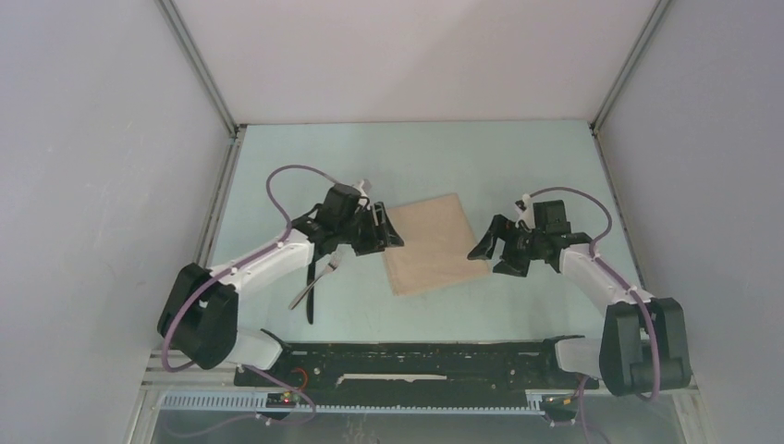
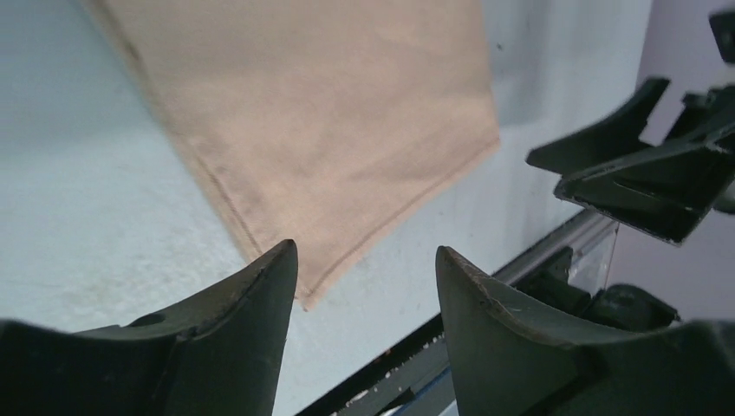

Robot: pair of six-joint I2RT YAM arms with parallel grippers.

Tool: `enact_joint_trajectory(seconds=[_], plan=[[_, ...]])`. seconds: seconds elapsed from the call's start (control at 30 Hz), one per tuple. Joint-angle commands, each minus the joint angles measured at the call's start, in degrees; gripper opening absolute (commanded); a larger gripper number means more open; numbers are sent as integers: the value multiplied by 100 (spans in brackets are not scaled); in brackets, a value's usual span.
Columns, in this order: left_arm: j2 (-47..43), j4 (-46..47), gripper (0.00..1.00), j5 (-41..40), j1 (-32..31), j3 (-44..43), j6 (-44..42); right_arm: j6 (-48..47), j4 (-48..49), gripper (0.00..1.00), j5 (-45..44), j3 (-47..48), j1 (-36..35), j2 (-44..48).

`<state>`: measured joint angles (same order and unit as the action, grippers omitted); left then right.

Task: Fold the napkin into a case and place the utensils inside
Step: Smooth out the square-folded napkin at the center of the board, then rotate the square-folded napkin at the center of the board.

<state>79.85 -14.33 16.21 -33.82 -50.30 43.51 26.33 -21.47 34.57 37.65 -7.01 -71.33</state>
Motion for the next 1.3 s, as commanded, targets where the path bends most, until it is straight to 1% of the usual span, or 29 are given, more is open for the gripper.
enact_joint_trajectory(seconds=[0.0, 0.13, 0.2, 0.23, 0.37, 0.4, 0.47, 0.57, 0.63, 0.7, 0.77, 0.87, 0.9, 0.97, 1.07, 1.17, 1.23, 1.27], plan=[[225, -85, 64, -290, 433, 122, -87, -220, -372, 99, -502, 92, 365, -96], [1117, -73, 56, -174, 682, -383, -111, -52, -209, 97, -392, 33, 411, -256], [1420, 38, 55, -144, 710, -481, -23, 27, -103, 95, -330, -46, 411, -299], [1572, 77, 55, -228, 710, -528, -11, 56, -28, 95, -299, -95, 413, -294], [1892, -30, 45, -634, 686, -636, -80, 78, 128, 95, -206, -236, 448, -231], [1887, -4, 43, -696, 664, -575, -79, 77, 153, 95, -181, -261, 454, -218], [1876, 36, 41, -774, 622, -449, -51, 107, 219, 95, -161, -326, 457, -193], [1860, 360, 36, -690, 512, -132, 136, 226, 259, 95, -392, -435, 487, -149], [1879, 609, 29, -649, 403, 59, 315, 462, 292, 95, -651, -528, 583, -127], [1881, 813, 25, -632, 289, 222, 511, 826, 288, 94, -757, -593, 641, -182], [1789, 1077, 19, -628, 169, 474, 770, 1071, 229, 89, -848, -647, 631, -229], [1703, 1489, 14, -604, 28, 838, 1201, 1285, 405, 85, -920, -854, 655, -166], [1686, 1695, 13, -583, -33, 947, 1415, 1310, 459, 85, -947, -902, 782, -144], [1631, 2167, 11, -548, -211, 1266, 1904, 1287, 487, 84, -1003, -956, 1015, -65], [1726, 3066, 10, -468, -773, 1564, 2910, 1234, 631, 83, -1171, -945, 1301, -14], [2054, 4080, 10, -617, -1752, 1550, 4064, 1140, 797, 83, -1351, -828, 1375, -254], [2263, 4454, 7, -723, -2266, 1354, 4486, 1046, 851, 83, -1390, -707, 1386, -488], [2229, 4558, 7, -879, -2498, 1314, 4590, 981, 881, 83, -1418, -665, 1398, -577]])
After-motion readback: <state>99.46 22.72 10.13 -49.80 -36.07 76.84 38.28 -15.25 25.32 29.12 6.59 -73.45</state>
